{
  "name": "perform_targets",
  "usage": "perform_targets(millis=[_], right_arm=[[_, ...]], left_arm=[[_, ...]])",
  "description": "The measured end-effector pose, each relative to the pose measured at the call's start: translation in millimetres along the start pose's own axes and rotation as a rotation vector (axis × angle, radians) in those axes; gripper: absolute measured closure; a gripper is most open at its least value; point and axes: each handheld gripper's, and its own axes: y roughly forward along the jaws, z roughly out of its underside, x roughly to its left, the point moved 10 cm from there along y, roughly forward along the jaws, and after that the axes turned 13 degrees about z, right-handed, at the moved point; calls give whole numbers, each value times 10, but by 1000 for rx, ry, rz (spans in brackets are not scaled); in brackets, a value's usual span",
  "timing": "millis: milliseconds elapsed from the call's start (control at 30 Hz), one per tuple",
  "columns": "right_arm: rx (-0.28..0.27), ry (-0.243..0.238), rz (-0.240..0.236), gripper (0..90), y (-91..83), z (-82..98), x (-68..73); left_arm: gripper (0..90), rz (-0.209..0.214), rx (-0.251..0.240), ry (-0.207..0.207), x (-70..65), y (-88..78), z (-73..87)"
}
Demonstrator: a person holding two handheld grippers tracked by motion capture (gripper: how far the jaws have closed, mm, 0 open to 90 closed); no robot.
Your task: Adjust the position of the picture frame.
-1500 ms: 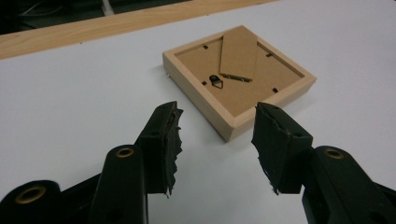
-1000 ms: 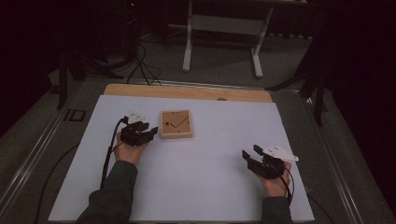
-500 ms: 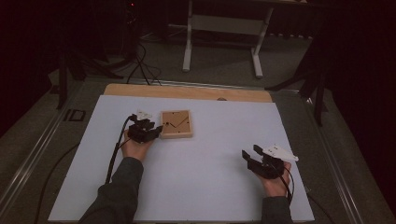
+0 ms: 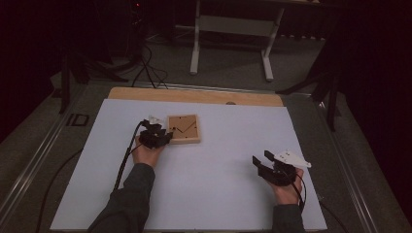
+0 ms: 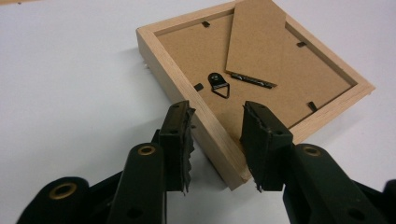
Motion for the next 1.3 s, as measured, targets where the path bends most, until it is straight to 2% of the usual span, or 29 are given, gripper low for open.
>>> perform_targets(millis=[100,167,200,233,533,567,767,1000,1067,1300], right_arm=[[0,0,1,434,0,0,0],[0,-2,0,433,0,0,2],[0,-2,0,433,0,0,2],[0,-2,-1,433,0,1,7],[2,-3,-2,430,3,6,8],[4,-3,-4,430,4,7,12],[4,-7,-5,429,5,8,18],[3,-5,-3,427,4,7,12],[1,-5,-2,427,2,4,10],[-2,-4,-1,427,0,1,5]], left_arm=[[638,3,2,-7,0,-1,1],[642,16,-1,-38,0,2,4],[646,16,-1,-38,0,2,4],[655,40,2,-51,-8,4,9],[707,64,2,-69,-2,-6,12],[734,62,6,-61,-2,-10,12],[745,49,11,-43,-10,-11,9],[812,47,16,-12,-58,10,-3],[817,40,22,5,-68,11,-3],[817,49,26,19,-76,7,3]])
